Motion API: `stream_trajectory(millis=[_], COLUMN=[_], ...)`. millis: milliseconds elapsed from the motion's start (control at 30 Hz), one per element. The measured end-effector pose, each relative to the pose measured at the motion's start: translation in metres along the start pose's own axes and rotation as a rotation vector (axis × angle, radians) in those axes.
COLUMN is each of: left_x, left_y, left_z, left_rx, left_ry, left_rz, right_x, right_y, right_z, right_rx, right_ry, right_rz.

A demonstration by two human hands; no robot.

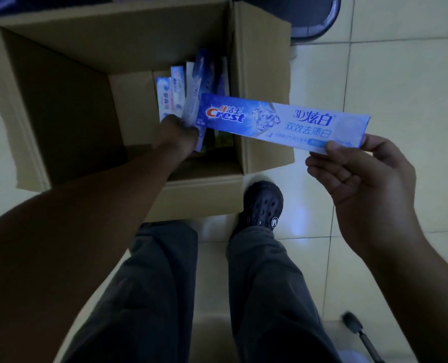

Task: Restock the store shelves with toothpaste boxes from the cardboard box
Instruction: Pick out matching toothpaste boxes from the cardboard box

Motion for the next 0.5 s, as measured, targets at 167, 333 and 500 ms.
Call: stream_trajectory(millis=[167, 333, 500], left_x=[0.013, 0.045, 0.105], left_y=[0.106, 0.241, 0.367], left_z=[0.053, 0.147, 0.260], left_rx=[0.091, 0.067, 0.126], left_ry=[-0.125, -0.300, -0.496], left_rz=[0.223, 0.357, 0.460], right_x=[-0.042, -0.119, -0.219], right_y=[-0.016, -0.043, -0.083], right_z=[0.029, 0.091, 0.180], right_rx=[0.011, -0.016, -0.116], right_ry=[0.067, 0.151, 0.250], right_rz=[0.048, 0.041, 0.002])
Point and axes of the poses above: each hand's wrist, its own z-axis away from the middle knuckle, its own y-axis out of the back of the hand, x = y × z, the point moved 4 cm from there along -z, towards the middle knuckle, and after that the axes turned 5 degrees about z, right-handed, at the moved point
